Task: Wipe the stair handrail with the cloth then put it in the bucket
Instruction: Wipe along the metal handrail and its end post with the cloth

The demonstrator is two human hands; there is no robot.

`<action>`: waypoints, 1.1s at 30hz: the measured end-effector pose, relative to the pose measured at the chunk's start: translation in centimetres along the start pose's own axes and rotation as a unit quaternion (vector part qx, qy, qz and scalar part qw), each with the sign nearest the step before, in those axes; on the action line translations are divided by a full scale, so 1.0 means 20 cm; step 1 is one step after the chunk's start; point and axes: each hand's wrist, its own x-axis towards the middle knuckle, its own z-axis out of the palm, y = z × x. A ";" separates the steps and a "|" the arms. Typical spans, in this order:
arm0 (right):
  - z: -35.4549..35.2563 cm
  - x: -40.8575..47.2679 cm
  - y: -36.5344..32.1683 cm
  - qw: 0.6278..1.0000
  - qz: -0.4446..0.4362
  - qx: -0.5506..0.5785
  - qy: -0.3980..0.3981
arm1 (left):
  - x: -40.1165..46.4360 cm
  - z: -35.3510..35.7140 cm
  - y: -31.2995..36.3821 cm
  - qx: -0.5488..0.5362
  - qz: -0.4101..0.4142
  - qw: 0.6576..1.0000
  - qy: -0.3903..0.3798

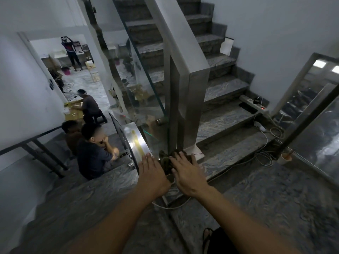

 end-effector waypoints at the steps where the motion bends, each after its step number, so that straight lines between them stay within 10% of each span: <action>1: -0.01 0.00 0.02 1.000 -0.013 -0.003 -0.008 | -0.02 0.01 0.01 -0.011 0.001 1.000 0.015; 17: -0.04 -0.04 0.23 0.993 0.088 -0.080 0.020 | 0.09 0.08 -0.07 -0.016 0.079 0.993 0.091; 24: -0.04 -0.08 0.11 0.996 -0.004 -0.075 -0.036 | 0.16 -0.02 -0.31 0.042 0.130 0.990 0.046; 33: 0.00 -0.06 0.00 0.997 0.016 -0.081 -0.005 | 0.10 0.03 -0.19 -0.006 0.006 0.996 0.092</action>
